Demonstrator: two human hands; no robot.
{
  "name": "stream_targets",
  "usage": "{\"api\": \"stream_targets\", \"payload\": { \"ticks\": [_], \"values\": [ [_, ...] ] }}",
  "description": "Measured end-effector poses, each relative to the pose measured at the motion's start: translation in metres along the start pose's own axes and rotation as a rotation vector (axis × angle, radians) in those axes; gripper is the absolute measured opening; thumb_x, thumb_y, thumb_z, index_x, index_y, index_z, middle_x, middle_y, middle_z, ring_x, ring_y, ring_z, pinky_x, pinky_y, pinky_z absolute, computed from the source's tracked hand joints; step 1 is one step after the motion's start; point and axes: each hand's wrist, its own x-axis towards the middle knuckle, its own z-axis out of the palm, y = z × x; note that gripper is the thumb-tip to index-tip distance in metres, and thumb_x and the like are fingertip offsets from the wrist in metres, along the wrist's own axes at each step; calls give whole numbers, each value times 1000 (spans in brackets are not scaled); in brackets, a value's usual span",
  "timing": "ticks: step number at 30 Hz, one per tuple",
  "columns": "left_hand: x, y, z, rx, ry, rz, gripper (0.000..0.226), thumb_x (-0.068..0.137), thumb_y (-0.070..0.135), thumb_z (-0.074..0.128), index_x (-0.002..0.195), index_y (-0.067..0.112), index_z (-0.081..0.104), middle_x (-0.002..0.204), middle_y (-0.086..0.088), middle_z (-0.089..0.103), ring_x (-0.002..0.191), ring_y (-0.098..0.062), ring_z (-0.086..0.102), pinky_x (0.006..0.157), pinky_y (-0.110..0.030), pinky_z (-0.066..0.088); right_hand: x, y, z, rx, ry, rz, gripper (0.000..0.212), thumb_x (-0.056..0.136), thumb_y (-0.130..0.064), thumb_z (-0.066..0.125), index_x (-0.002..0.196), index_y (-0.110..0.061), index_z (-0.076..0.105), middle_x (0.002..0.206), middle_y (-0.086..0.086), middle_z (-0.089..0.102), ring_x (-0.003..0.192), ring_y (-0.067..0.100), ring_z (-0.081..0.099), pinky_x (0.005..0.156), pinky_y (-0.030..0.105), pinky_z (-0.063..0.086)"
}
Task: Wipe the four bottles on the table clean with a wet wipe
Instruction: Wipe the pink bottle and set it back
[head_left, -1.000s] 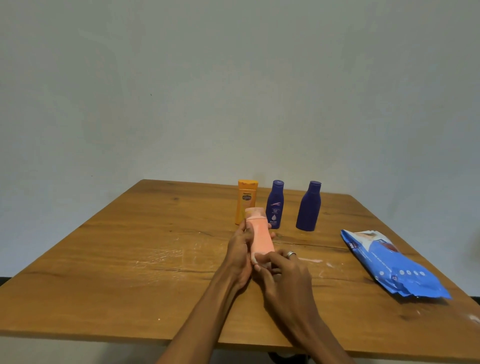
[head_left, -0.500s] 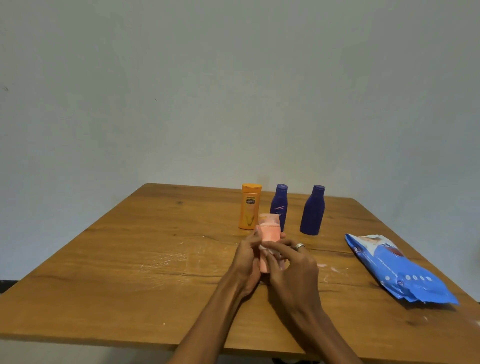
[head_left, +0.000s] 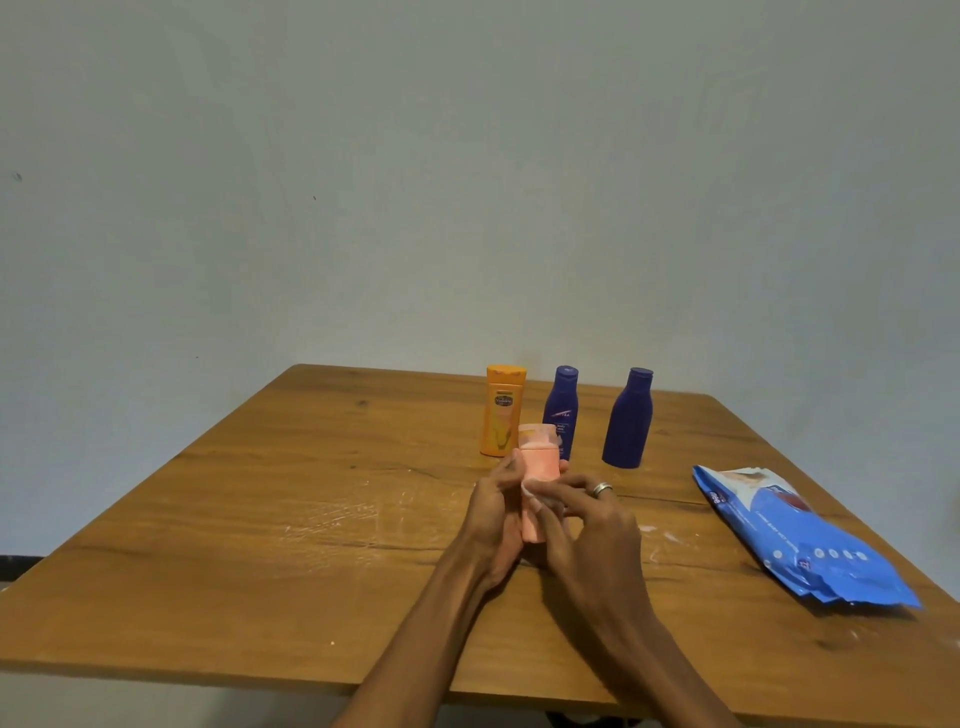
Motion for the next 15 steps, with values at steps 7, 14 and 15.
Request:
{"api": "stream_targets", "payload": {
  "ticks": [7, 14, 15],
  "values": [
    [-1, -1, 4, -7, -30, -16, 46, 98, 31, 53, 136, 7, 48, 122, -23, 65, 103, -34, 65, 93, -52, 52, -11, 3, -14, -43, -75, -100, 35, 91, -20, 70, 124, -32, 65, 123, -10, 54, 108, 2, 55, 76, 6, 50],
    [7, -5, -1, 105, -75, 81, 52, 84, 23, 74, 131, 7, 61, 131, -25, 62, 125, -43, 55, 110, -62, 39, 20, -4, -14, 137, 180, -71, 27, 88, -22, 73, 114, -26, 71, 103, -14, 62, 97, -1, 61, 77, 16, 54],
    [6, -4, 1, 132, -70, 79, 63, 76, 26, 80, 133, 9, 59, 133, -24, 61, 127, -43, 55, 108, -61, 42, 21, -6, -14, 154, 201, -74, 26, 88, -20, 73, 113, -27, 70, 102, -14, 63, 97, -2, 61, 77, 15, 54]
  ]
}}
